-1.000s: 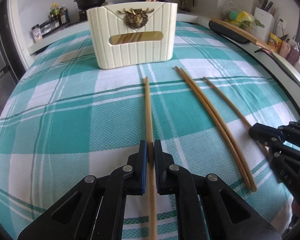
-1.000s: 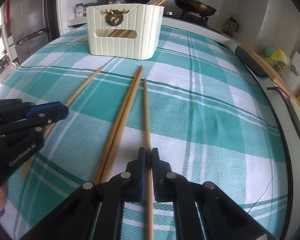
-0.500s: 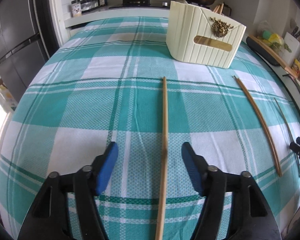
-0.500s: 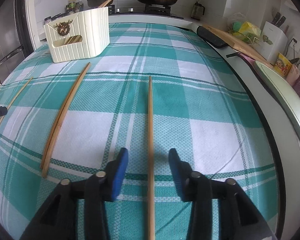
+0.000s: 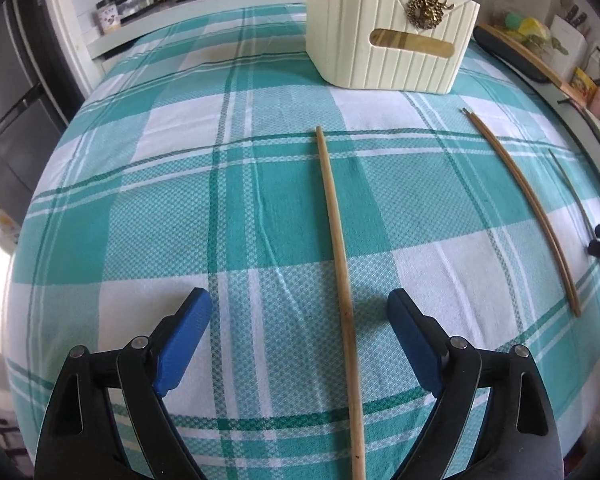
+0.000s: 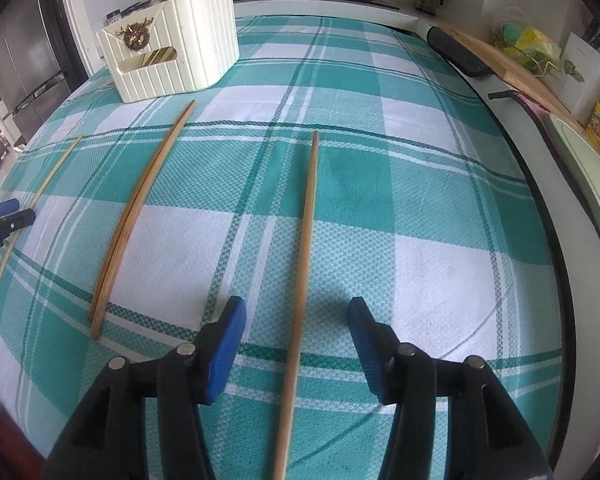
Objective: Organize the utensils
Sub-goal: 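Pull both chopsticks away from the pile and open both tools on the table, then grasp a chopstick with the left tool while the right tool grasps another, lift both into the holder, then open both tools to drop the chopsticks into the holder and withdraw, then move both tools down over the last two chopsticks on the cloth, then grasp one chopstick with the right tool while the left tool grasps the other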
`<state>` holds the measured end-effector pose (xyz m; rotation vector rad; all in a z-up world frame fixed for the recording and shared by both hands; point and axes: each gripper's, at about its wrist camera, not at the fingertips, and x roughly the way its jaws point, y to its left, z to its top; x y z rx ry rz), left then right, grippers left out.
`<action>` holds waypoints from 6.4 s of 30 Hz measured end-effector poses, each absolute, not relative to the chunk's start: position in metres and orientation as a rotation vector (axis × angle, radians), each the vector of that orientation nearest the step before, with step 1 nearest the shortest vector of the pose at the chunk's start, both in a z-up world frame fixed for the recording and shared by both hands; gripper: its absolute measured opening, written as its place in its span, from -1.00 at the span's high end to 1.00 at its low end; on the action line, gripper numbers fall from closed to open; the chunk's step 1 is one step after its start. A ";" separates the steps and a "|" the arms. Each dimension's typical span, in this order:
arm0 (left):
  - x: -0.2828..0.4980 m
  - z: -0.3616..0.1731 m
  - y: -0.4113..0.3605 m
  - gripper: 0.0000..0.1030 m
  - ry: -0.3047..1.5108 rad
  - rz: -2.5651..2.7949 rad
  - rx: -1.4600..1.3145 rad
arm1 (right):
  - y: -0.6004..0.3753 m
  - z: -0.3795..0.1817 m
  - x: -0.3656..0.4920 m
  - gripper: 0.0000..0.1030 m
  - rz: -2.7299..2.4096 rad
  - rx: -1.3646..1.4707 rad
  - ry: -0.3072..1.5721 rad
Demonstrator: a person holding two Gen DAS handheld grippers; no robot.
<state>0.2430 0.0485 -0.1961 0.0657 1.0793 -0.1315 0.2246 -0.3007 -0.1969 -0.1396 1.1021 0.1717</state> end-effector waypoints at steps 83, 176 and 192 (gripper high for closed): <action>0.438 -0.023 0.010 -0.07 0.787 -0.303 -0.104 | -0.159 -0.026 0.473 -0.08 0.374 0.082 0.735; 0.249 -0.194 -0.112 0.91 0.888 -0.200 0.153 | -0.252 -0.204 0.197 0.90 0.103 -0.065 0.864; 0.215 -0.191 -0.012 0.88 0.947 -0.143 0.017 | -0.255 -0.204 0.196 0.89 0.102 -0.045 0.866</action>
